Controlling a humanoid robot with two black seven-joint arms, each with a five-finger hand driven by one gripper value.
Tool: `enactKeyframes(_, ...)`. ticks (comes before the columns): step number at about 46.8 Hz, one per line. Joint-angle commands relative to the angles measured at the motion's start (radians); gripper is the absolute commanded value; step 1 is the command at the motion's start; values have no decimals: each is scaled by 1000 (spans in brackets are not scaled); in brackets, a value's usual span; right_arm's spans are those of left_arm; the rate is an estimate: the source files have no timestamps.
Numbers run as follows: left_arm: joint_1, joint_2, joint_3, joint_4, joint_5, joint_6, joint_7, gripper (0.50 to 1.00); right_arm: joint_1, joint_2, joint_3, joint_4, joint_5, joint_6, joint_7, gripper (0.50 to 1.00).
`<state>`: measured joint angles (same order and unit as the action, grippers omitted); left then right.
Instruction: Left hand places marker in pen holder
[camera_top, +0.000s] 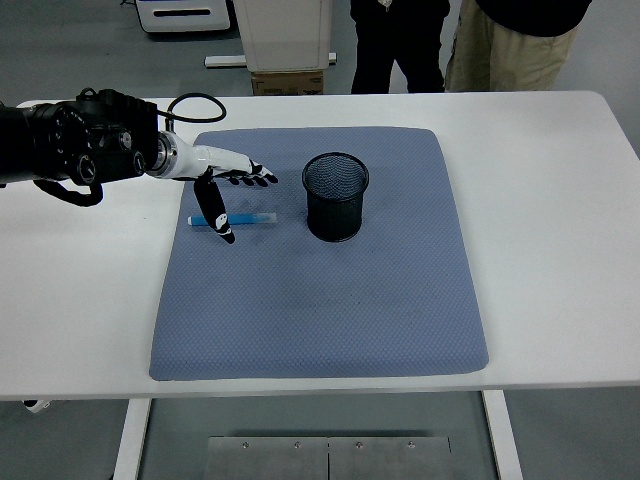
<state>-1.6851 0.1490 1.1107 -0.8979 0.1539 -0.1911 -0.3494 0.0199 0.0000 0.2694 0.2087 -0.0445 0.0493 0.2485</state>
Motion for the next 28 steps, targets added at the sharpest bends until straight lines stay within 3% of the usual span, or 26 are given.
enactKeyframes(1,-1,-8,0,2,-2,-1,0,1000,0,0,1,0,0,0,0,1000)
enactKeyframes(28,-27,-9,29,11,101,-10,10,1000,0,0,-1,1,0,0,0,1000)
